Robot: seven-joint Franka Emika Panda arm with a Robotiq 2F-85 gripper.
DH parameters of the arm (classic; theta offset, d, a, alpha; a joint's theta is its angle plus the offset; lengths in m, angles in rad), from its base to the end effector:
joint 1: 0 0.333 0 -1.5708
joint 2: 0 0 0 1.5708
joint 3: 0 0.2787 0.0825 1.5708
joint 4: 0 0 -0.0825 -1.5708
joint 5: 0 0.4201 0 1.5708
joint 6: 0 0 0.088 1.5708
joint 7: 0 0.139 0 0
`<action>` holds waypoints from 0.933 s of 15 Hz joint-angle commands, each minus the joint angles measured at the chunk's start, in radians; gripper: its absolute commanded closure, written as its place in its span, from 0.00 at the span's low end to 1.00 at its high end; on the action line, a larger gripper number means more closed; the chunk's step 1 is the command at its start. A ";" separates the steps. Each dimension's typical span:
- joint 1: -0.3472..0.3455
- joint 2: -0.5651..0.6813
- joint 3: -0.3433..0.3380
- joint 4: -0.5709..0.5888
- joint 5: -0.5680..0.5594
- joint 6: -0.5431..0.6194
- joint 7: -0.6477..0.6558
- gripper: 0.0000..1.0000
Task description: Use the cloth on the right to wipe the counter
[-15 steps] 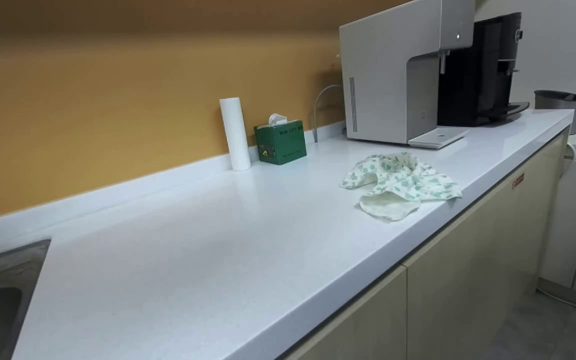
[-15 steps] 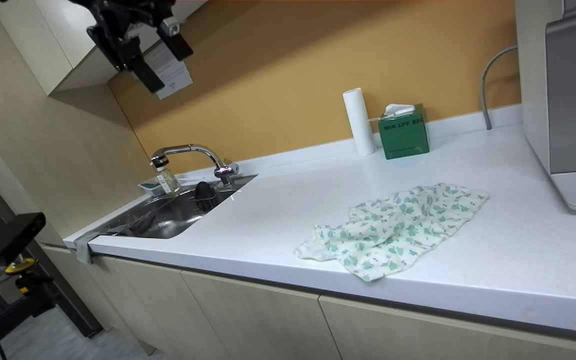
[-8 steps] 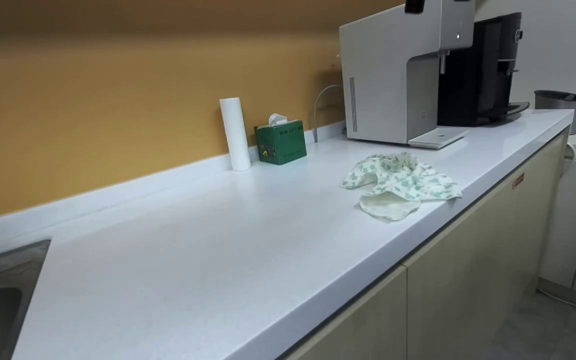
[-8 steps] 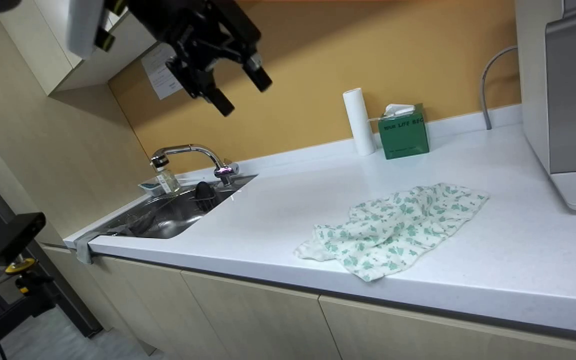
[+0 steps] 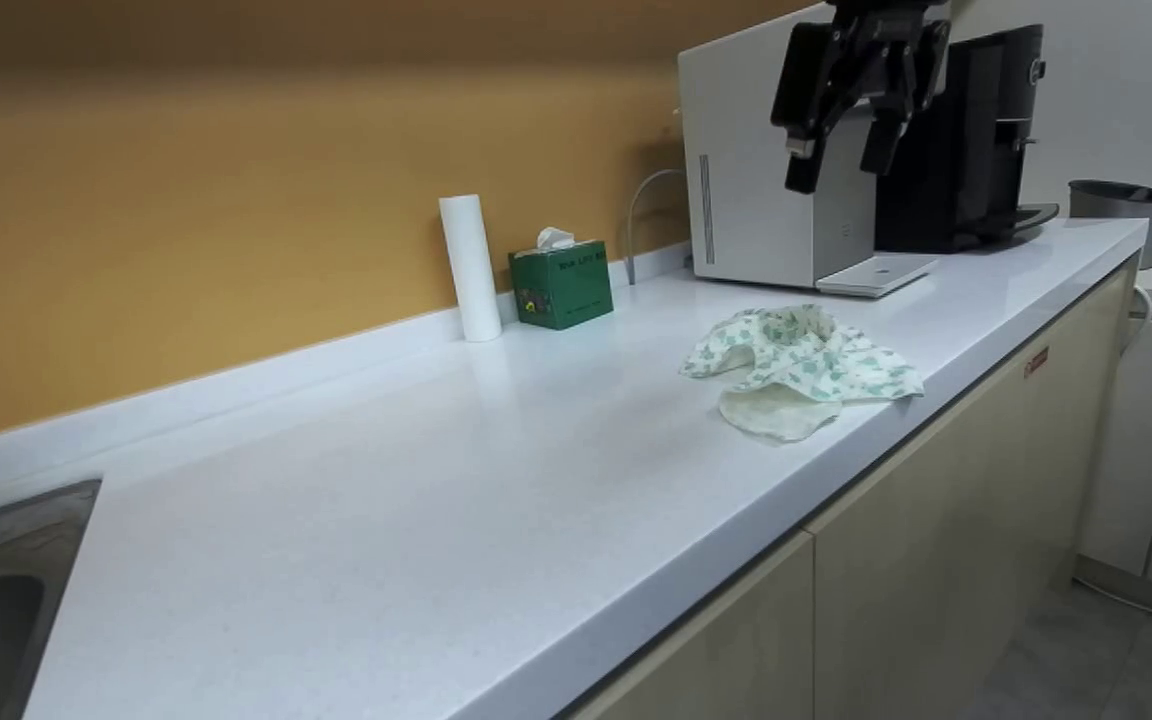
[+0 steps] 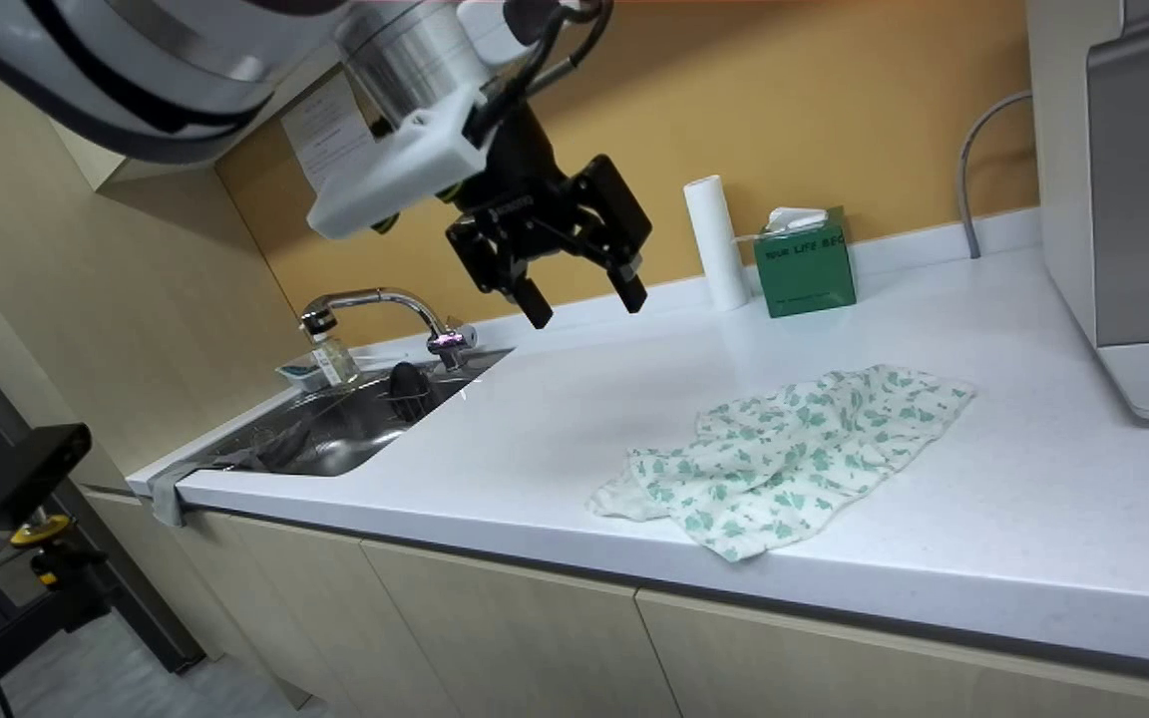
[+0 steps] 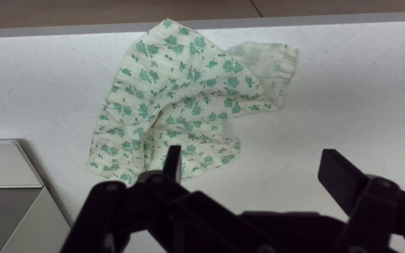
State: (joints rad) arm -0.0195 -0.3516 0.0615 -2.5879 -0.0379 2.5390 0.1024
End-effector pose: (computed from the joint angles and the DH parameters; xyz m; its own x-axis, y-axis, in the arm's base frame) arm 0.4880 0.0182 0.3218 0.9535 -0.0283 0.3000 -0.0361 -0.9991 0.0204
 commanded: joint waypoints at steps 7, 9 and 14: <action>-0.005 0.111 -0.009 0.029 -0.060 -0.041 -0.034 0.00; -0.003 0.175 -0.017 0.039 -0.057 -0.043 -0.049 0.00; -0.003 0.338 -0.045 0.088 -0.044 -0.003 -0.113 0.00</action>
State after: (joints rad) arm -0.0236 -0.1120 0.0371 -2.5638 -0.0801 2.5203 0.0208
